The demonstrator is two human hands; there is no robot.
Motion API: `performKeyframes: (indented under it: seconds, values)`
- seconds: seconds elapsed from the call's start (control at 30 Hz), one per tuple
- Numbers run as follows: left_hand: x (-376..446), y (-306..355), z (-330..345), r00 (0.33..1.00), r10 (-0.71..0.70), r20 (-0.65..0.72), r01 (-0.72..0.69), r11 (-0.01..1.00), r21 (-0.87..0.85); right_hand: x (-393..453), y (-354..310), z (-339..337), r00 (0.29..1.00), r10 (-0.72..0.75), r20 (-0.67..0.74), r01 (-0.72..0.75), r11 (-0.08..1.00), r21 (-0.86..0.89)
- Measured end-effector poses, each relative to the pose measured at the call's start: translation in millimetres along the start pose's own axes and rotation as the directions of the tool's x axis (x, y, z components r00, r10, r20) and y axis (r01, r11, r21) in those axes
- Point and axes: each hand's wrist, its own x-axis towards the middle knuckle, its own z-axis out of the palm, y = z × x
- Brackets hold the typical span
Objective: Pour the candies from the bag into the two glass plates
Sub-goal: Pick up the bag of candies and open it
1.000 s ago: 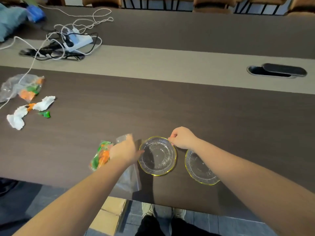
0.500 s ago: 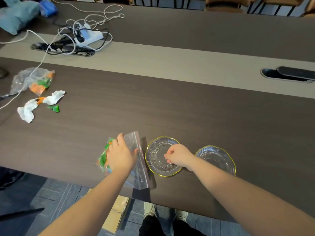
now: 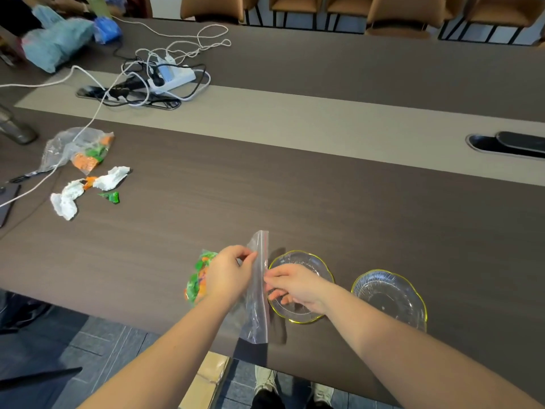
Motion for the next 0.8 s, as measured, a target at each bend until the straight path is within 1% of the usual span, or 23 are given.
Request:
performKeyframes:
  seconds: [0.1, 0.2, 0.23, 0.27, 0.33, 0.43, 0.6, 0.67, 0.73, 0.8]
  values:
    - [6, 3, -6, 1.0, 0.023, 0.013, -0.024, 1.0, 0.02, 2, -9, -1, 0.998, -0.059, -0.037, 0.06, 0.997, 0.044]
    - [12, 6, -13, 0.996, 0.064, -0.067, -0.061, 0.998, 0.033, -1, -21, -5, 0.989, -0.115, -0.095, 0.118, 0.993, 0.028]
    - [14, 8, -16, 0.993, 0.065, -0.094, -0.065, 0.998, 0.011, -1, -26, -7, 0.983, -0.141, -0.118, 0.145, 0.989, 0.023]
    - [15, 12, -18, 0.995, 0.051, -0.09, -0.054, 0.998, -0.028, -1, -31, -9, 0.977, -0.168, -0.134, 0.172, 0.985, 0.021]
    - [16, 18, -21, 1.0, 0.002, 0.012, -0.001, 0.997, -0.083, -1, -39, -11, 0.966, -0.208, -0.155, 0.213, 0.977, 0.012]
    - [18, 23, -20, 0.982, -0.066, 0.176, 0.08, 0.994, -0.074, 1, -46, -9, 0.953, -0.243, -0.181, 0.246, 0.969, -0.007]
    - [20, 30, -24, 0.924, -0.098, 0.369, 0.205, 0.943, -0.262, 8, -49, 1, 0.944, -0.261, -0.202, 0.264, 0.964, -0.009]
    - [22, 34, -25, 0.917, -0.091, 0.389, 0.209, 0.939, -0.272, 9, -48, 1, 0.94, -0.259, -0.223, 0.268, 0.964, 0.007]
    - [26, 38, -26, 0.926, -0.069, 0.371, 0.168, 0.955, -0.243, 9, -48, 1, 0.94, -0.255, -0.226, 0.272, 0.961, 0.045]
    - [30, 39, -27, 0.925, -0.032, 0.379, 0.128, 0.965, -0.231, 9, -48, 1, 0.947, -0.245, -0.208, 0.274, 0.954, 0.123]
